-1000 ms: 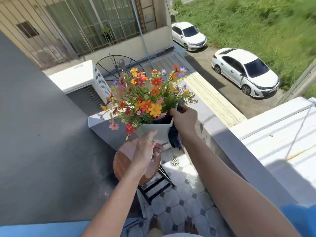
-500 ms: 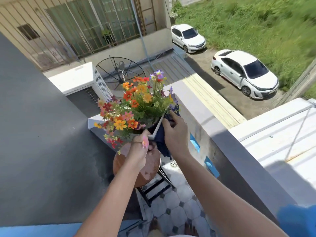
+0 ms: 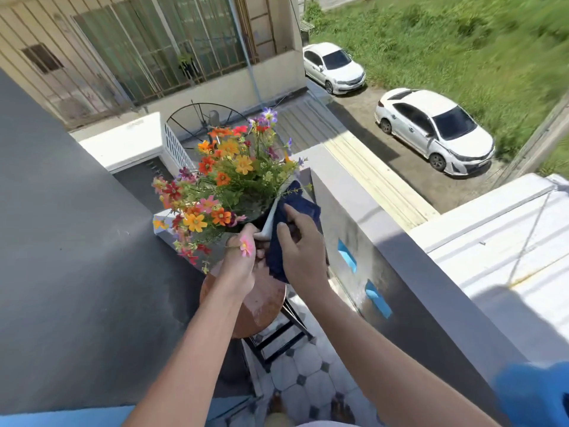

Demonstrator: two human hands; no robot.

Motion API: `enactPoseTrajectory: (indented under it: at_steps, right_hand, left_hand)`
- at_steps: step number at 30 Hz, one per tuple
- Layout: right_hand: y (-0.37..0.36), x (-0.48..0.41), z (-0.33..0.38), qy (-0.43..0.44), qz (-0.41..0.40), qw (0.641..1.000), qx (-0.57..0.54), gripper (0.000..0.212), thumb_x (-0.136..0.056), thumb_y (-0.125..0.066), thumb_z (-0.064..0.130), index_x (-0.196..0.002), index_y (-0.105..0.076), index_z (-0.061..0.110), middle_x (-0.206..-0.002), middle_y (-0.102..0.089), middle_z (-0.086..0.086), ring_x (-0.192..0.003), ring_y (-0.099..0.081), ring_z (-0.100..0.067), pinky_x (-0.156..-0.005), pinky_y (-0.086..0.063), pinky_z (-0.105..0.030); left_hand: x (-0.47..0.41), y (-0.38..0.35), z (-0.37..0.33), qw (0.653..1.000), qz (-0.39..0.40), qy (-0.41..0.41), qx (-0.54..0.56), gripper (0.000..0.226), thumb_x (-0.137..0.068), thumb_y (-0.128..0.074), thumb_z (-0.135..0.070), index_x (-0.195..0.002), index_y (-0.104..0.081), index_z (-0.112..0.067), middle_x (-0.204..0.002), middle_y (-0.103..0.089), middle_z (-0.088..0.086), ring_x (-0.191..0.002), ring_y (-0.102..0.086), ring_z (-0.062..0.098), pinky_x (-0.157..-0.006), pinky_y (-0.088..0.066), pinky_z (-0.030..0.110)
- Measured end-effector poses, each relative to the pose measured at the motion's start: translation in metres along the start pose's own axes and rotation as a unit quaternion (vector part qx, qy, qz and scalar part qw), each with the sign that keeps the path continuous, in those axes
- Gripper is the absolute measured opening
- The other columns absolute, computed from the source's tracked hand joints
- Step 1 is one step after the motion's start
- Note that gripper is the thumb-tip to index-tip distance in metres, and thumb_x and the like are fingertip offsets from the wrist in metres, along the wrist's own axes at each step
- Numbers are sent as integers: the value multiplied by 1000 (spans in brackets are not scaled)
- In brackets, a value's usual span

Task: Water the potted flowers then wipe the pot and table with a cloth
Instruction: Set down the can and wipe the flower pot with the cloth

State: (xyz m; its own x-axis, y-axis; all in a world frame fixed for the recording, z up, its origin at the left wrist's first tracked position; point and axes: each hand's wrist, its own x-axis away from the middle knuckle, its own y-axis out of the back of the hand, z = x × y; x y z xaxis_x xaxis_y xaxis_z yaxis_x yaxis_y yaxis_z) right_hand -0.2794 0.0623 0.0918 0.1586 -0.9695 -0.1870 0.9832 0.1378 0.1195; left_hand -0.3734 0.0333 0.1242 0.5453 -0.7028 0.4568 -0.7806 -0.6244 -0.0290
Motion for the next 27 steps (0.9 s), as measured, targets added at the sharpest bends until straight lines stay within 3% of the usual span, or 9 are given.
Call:
enactPoseTrajectory:
  at_steps: [2, 6, 9, 11, 14, 16, 19, 23, 27]
  right_hand:
    - [2, 10, -9, -4, 0, 1000, 10, 37, -98, -57, 6, -134, -60, 7, -122, -64, -3, -112, -57, -11, -94, -41, -14]
    - [8, 1, -30, -71, -33, 997, 24, 35, -97, -56, 5, -132, -62, 5, -123, -66, -5, -109, -54, -8, -100, -46, -33]
    - [9, -1, -34, -98, -48, 994, 9, 35, -99, -55, 7, -133, -63, 6, -130, -65, -5, -112, -51, -5, -106, -44, -39]
    - [6, 2, -25, -83, -59, 995, -16, 34, -100, -54, 8, -133, -63, 8, -125, -64, 5, -112, -54, -2, -104, -45, -33]
    - [0, -3, -2, -37, -60, 996, -57, 32, -101, -53, 9, -131, -64, 12, -115, -61, 20, -108, -55, 12, -94, -42, -12]
    - [-1, -14, 8, -21, -66, 994, -80, 32, -101, -53, 9, -130, -65, 12, -115, -65, 13, -108, -59, 6, -93, -44, -13]
    - [5, -35, 11, -5, -85, 994, -70, 31, -100, -53, 7, -129, -66, 8, -114, -65, 9, -105, -57, 6, -94, -40, -8]
    - [15, -58, -13, -33, -119, 992, -18, 35, -96, -50, 14, -127, -66, 8, -124, -68, -4, -117, -60, -18, -104, -45, -38]
    - [17, -52, -35, -99, -125, 987, -21, 36, -96, -52, 15, -128, -67, 9, -127, -68, -7, -120, -60, -20, -106, -45, -47]
  left_hand:
    - [-1, 3, -2, 1000, -7, 3, 5, 30, -90, -43, -13, -61, -47, -11, -52, -45, 4, -36, -32, 10, -35, -21, 23]
    - [2, 4, -1, 1000, -14, 13, 13, 30, -93, -44, -11, -64, -48, -8, -54, -51, 8, -30, -34, 8, -32, -21, 20]
    - [4, 3, 2, 1000, -12, 17, 22, 31, -93, -43, -11, -63, -48, -8, -54, -51, 8, -33, -35, 8, -32, -22, 21]
    - [5, 2, 6, 1000, -4, 15, 19, 30, -93, -41, -12, -64, -46, -10, -54, -50, 6, -35, -34, 9, -34, -22, 22]
    - [9, -2, 9, 1000, 6, 5, 6, 30, -92, -41, -12, -63, -42, -13, -45, -41, -3, -36, -31, 9, -40, -20, 25]
    - [10, -2, 9, 1000, 21, 4, 19, 33, -94, -41, -13, -62, -36, -17, -45, -38, -6, -37, -30, 8, -41, -18, 24]
    - [11, 3, 8, 998, 56, 8, 16, 27, -95, -42, -15, -67, -44, -13, -57, -47, 4, -38, -34, 7, -36, -18, 21]
    - [15, 8, 3, 997, 69, 11, 14, 25, -94, -44, -12, -69, -48, -8, -54, -52, 5, -36, -35, 7, -33, -19, 21]
    - [15, 3, -2, 999, 42, 7, 15, 29, -94, -43, -13, -66, -47, -11, -55, -51, 5, -35, -33, 7, -33, -17, 21]
